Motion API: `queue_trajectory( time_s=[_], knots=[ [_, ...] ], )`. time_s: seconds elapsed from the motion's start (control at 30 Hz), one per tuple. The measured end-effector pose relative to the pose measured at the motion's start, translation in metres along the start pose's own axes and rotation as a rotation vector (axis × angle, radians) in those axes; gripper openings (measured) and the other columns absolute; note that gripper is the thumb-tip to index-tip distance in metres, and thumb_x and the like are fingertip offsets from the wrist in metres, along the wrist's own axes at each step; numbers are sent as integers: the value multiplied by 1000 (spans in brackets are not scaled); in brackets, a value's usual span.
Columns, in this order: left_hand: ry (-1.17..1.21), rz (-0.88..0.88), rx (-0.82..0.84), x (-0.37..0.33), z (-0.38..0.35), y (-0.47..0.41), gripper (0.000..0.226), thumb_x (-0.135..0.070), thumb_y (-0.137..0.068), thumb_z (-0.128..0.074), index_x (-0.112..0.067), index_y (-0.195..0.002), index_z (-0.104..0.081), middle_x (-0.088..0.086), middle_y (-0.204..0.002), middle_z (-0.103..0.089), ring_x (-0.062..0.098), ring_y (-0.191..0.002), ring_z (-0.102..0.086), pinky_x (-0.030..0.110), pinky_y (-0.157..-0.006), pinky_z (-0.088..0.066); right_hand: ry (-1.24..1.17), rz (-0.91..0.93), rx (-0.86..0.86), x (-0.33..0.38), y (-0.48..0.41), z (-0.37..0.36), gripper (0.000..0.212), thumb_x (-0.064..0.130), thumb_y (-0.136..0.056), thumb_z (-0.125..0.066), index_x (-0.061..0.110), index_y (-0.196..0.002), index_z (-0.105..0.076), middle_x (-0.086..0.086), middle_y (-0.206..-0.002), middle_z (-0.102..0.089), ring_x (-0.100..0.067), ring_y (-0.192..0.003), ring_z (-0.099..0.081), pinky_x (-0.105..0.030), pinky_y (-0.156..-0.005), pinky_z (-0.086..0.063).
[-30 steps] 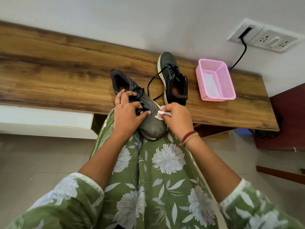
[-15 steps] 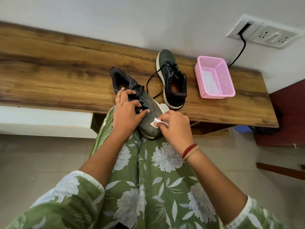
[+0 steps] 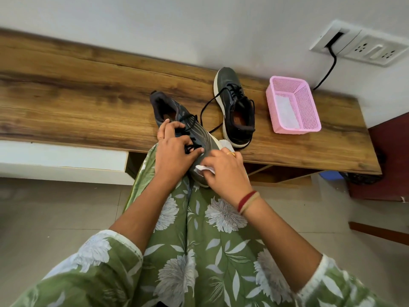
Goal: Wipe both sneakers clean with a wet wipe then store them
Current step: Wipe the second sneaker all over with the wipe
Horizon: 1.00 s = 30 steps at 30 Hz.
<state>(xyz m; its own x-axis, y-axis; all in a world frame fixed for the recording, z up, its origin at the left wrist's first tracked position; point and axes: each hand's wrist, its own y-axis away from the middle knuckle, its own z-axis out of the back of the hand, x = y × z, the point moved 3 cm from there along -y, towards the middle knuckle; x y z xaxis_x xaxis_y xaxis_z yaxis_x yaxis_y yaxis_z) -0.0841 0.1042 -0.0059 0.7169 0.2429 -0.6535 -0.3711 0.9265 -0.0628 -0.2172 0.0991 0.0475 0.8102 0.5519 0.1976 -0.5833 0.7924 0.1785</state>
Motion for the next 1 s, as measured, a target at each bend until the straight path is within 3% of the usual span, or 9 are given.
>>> queue_trajectory(
  time_s=[0.17,0.43,0.63,0.83,1.0],
  knots=[
    [-3,-4,0,-1,-1,-2,34,-46,-72,-76,-13,-76,-69,3,-130,-45,28,-137,-17,35,-109,-24,-71,7,-17,-25,32,14,12,38,-88,-59,33,-95,-68,13,-96,-52,-8,-92,-39,-30,-79,-20],
    [12,0,-16,-1,1,-1,30,-41,-71,-77,-13,-74,-69,5,-128,-47,30,-135,-21,36,-108,-27,35,10,40,1,-19,3,15,32,-87,-59,34,-99,-67,7,-105,-51,-18,-110,-42,-37,-91,-26],
    [25,-3,-10,2,1,-4,35,-48,-68,-77,-14,-71,-68,3,-125,-48,30,-131,-24,34,-105,-25,-18,19,73,-13,4,15,13,39,-82,-65,35,-93,-70,12,-96,-39,-14,-103,-39,-36,-87,-26],
    [50,4,-30,2,1,-2,30,-41,-68,-79,-13,-70,-68,5,-126,-48,31,-133,-23,37,-107,-26,-13,-30,-17,8,-17,-3,11,27,-82,-66,28,-91,-71,5,-101,-44,-21,-105,-41,-33,-84,-27],
    [43,3,-21,3,3,-5,35,-47,-67,-78,-14,-71,-67,4,-126,-48,30,-132,-24,34,-107,-20,-140,-42,108,-9,4,6,16,44,-77,-69,31,-87,-71,10,-96,-39,-12,-100,-34,-31,-81,-24]
  ],
)
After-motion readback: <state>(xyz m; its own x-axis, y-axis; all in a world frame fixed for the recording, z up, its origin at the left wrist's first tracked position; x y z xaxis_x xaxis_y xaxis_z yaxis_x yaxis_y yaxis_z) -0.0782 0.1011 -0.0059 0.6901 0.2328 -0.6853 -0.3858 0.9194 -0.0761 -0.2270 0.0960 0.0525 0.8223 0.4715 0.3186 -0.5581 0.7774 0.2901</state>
